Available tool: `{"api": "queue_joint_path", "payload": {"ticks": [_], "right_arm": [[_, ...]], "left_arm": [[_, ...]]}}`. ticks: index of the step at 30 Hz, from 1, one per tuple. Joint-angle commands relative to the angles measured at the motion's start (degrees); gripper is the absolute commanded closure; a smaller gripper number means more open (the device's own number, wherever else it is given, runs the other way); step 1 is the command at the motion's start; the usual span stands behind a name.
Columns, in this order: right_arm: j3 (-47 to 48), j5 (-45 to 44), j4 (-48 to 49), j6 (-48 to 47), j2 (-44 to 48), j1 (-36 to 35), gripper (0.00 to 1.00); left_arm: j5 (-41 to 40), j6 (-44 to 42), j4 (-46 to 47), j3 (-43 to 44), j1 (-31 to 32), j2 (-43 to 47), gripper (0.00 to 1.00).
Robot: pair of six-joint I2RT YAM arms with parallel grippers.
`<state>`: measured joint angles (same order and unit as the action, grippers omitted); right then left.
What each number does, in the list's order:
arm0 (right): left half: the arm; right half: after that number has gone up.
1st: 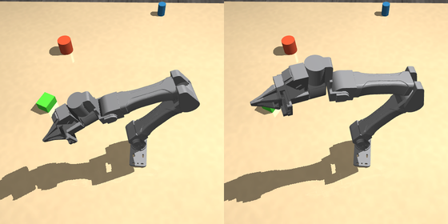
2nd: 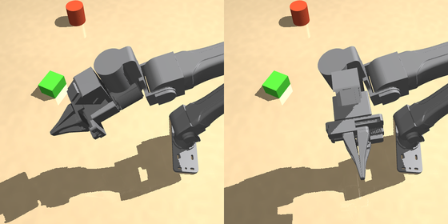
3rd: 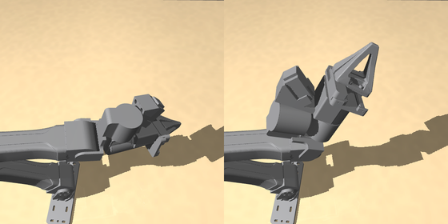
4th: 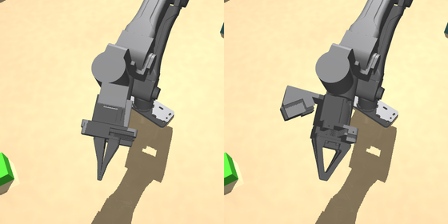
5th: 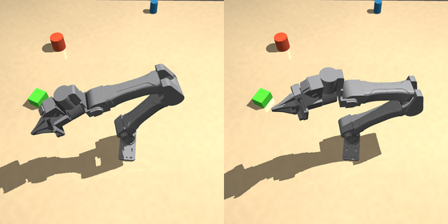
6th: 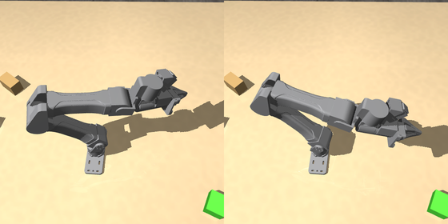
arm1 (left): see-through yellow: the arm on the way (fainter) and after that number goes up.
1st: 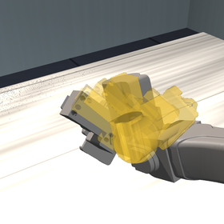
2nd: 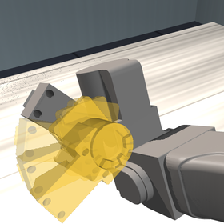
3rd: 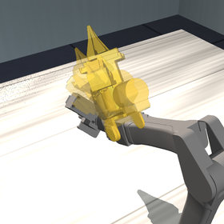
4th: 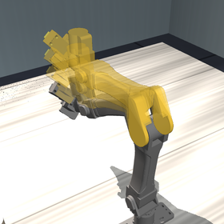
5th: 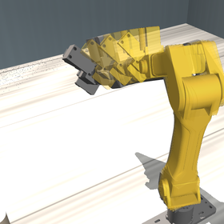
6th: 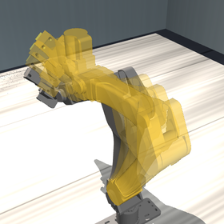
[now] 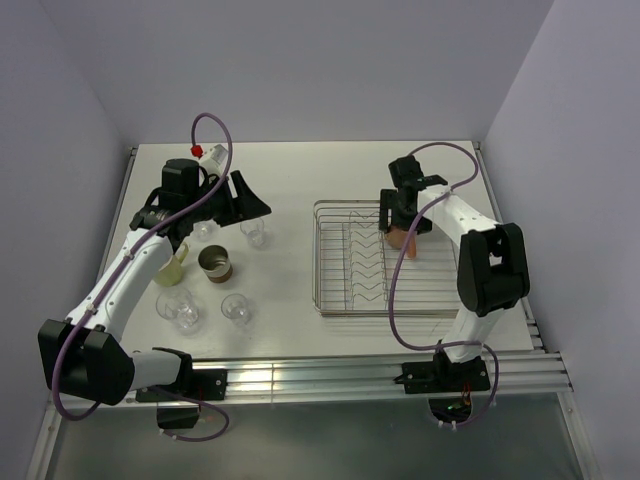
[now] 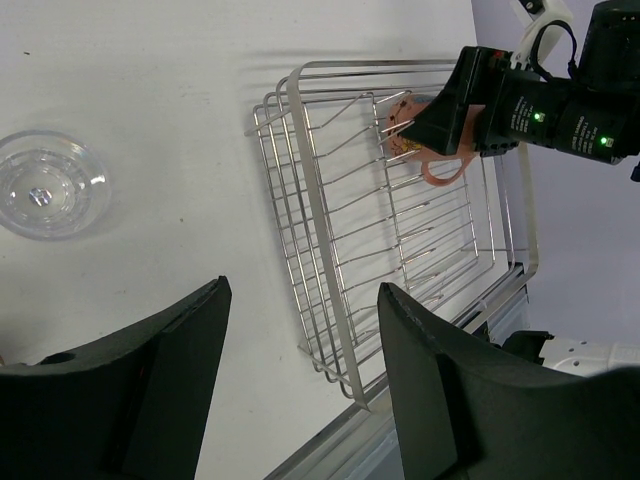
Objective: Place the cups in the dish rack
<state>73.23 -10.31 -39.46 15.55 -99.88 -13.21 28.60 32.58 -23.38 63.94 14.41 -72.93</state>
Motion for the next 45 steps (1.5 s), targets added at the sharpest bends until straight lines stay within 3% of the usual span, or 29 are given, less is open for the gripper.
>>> {"api": "queue_joint_path", "payload": {"ticks": [1, 9, 11, 17, 19, 22, 30, 45], "right_arm": [[2.2, 1.2, 1.6, 0.3, -4.1, 0.7, 0.65], [7.4, 1.9, -2.6, -1.0, -9.7, 1.0, 0.80], [7.0, 1.9, -2.7, -1.2, -9.6, 0.9, 0.80], [3.8, 0.4, -2.6, -1.1, -6.3, 0.9, 0.69], [3.5, -0.2, -2.5, -1.0, -5.1, 1.0, 0.50], [4.6, 0.1, -3.1, -0.7, -4.5, 1.0, 0.37], [5.6, -0.2, -4.9, -1.2, -3.4, 0.8, 0.29], [2.9, 0.1, -5.5, -1.8, -2.8, 0.3, 0.29]], "left_arm": [[-0.3, -0.8, 2.0, -0.3, -0.3, 0.2, 0.33], [-0.6, -1.5, 0.6, 0.7, -0.3, -0.7, 0.34], [-0.6, -1.8, 0.1, 1.0, -0.3, -0.7, 0.34], [0.1, -2.3, 0.3, 0.7, -0.3, -1.2, 0.34], [0.5, -1.9, 1.0, 0.4, -0.3, -1.3, 0.34], [0.8, -1.8, 1.1, 0.2, -0.3, -1.5, 0.34], [0.4, -1.9, 1.1, 0.0, -0.3, -0.9, 0.34], [0.1, -2.2, 0.7, 0.0, -0.3, -1.0, 0.34]]}}
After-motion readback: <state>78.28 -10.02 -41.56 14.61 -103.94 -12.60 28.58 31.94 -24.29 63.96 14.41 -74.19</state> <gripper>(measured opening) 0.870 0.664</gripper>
